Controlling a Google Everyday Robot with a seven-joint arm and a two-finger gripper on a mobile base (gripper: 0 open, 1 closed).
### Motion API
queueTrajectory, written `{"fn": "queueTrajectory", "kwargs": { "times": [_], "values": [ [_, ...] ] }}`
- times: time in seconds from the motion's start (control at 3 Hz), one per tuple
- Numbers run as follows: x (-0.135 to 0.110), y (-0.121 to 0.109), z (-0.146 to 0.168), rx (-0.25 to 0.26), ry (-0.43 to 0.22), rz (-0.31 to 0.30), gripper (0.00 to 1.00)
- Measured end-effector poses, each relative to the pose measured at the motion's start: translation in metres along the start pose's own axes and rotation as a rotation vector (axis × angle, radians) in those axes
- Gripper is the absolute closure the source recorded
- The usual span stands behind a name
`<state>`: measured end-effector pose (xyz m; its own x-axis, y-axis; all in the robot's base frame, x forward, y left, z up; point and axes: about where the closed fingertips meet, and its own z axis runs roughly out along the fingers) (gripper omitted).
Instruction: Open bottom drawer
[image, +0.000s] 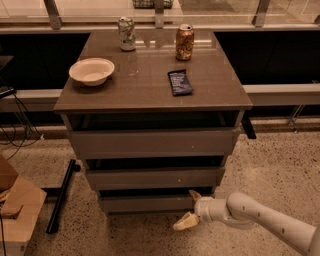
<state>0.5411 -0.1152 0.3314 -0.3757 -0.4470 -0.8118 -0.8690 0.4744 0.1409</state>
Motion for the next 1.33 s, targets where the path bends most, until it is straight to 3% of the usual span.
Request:
{"fn": "queueTrajectory", "kwargs": {
  "times": [0.33, 1.33],
  "values": [
    [0.009, -0.015, 0.017, 0.002, -0.001, 0.004, 0.0],
    [0.059, -0.058, 0.061, 0.021, 0.048, 0.092, 0.0]
  ]
}}
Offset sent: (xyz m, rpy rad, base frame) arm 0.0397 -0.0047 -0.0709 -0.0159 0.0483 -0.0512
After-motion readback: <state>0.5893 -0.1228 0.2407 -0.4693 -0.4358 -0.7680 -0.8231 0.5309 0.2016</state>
